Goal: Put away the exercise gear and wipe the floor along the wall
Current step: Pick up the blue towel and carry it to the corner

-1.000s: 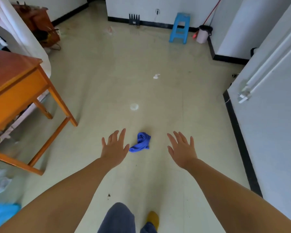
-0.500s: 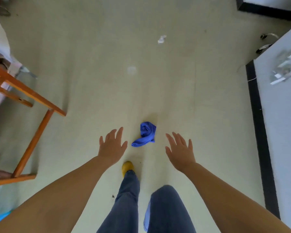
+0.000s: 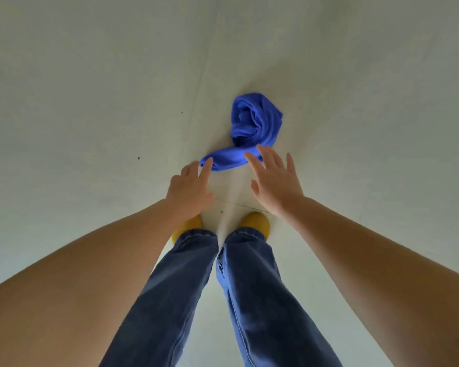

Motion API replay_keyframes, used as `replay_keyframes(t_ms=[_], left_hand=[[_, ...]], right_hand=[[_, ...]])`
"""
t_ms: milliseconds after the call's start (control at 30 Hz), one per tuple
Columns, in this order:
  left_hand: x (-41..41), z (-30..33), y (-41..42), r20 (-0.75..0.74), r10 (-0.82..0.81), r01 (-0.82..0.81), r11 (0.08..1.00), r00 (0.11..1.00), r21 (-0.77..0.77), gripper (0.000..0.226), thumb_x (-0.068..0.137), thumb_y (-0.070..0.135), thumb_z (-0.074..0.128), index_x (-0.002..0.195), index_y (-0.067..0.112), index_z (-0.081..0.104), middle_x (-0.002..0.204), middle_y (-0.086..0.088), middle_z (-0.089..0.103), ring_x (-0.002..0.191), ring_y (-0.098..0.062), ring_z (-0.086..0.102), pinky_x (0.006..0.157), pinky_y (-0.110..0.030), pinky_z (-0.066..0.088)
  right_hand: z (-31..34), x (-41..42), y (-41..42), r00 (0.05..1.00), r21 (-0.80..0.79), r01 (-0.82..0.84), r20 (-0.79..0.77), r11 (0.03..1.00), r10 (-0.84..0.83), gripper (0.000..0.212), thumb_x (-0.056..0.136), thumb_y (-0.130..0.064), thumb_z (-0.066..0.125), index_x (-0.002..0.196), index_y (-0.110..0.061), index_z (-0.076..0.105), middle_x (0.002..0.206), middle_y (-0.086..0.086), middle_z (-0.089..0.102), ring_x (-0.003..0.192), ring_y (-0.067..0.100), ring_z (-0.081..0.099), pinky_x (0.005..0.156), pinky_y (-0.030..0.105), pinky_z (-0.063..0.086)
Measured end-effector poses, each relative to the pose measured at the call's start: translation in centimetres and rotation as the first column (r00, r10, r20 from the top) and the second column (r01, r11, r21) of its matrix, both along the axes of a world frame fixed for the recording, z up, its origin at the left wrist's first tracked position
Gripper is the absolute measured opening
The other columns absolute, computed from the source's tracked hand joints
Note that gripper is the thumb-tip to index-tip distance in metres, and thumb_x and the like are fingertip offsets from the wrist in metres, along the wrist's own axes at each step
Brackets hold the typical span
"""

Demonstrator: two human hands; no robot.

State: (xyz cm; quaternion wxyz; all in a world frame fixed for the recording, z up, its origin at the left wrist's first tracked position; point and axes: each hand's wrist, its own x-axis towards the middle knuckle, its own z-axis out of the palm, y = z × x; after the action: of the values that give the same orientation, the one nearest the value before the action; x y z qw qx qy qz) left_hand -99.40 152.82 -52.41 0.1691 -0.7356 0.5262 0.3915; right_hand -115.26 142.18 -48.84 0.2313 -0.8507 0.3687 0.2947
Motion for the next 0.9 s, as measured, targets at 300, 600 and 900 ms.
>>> replay_keyframes(t_ms=[300,600,900], left_hand=[[-1.9,-17.9,-2.4,0.084,-0.043,0.055,0.989,0.995,-0.14,0.04,0.091,0.023,0.05,0.129,0.01,0.042,0.128,-0.016,0.041,0.115,-0.033,0.039,0.08,-0.04,0.036],[-1.7,-6.6,-3.7,-0.19,-0.004,-0.019,0.993,0.982,-0.12,0.018,0.096,0.016,0.041,0.111,0.007,0.045,0.108,-0.013,0.056,0.095,-0.035,0.055,0.072,-0.039,0.037],[1.0,22.7,-12.6,-0.408,0.227,-0.289,0.953,0.884,-0.095,0.018,0.084,0.009,0.051,0.072,0.014,0.039,0.066,0.001,0.043,0.065,-0.021,0.04,0.054,-0.028,0.029]], right_hand=[[-19.0,0.9,-2.0,0.993,-0.145,-0.096,0.048,0.985,0.104,0.044,0.089,-0.013,0.058,0.132,-0.013,0.047,0.154,0.012,0.021,0.146,0.023,0.008,0.115,0.054,0.0],[-7.8,0.4,-4.0,0.999,-0.055,-0.036,0.022,0.998,0.037,0.021,0.093,-0.022,0.043,0.111,-0.015,0.051,0.095,0.006,0.058,0.098,0.029,0.055,0.111,0.047,0.013],[20.0,-2.3,-8.5,0.904,0.151,0.393,0.116,0.907,-0.411,0.02,0.084,-0.022,0.052,0.07,-0.021,0.038,0.071,-0.004,0.045,0.067,0.021,0.048,0.052,0.027,0.03]])
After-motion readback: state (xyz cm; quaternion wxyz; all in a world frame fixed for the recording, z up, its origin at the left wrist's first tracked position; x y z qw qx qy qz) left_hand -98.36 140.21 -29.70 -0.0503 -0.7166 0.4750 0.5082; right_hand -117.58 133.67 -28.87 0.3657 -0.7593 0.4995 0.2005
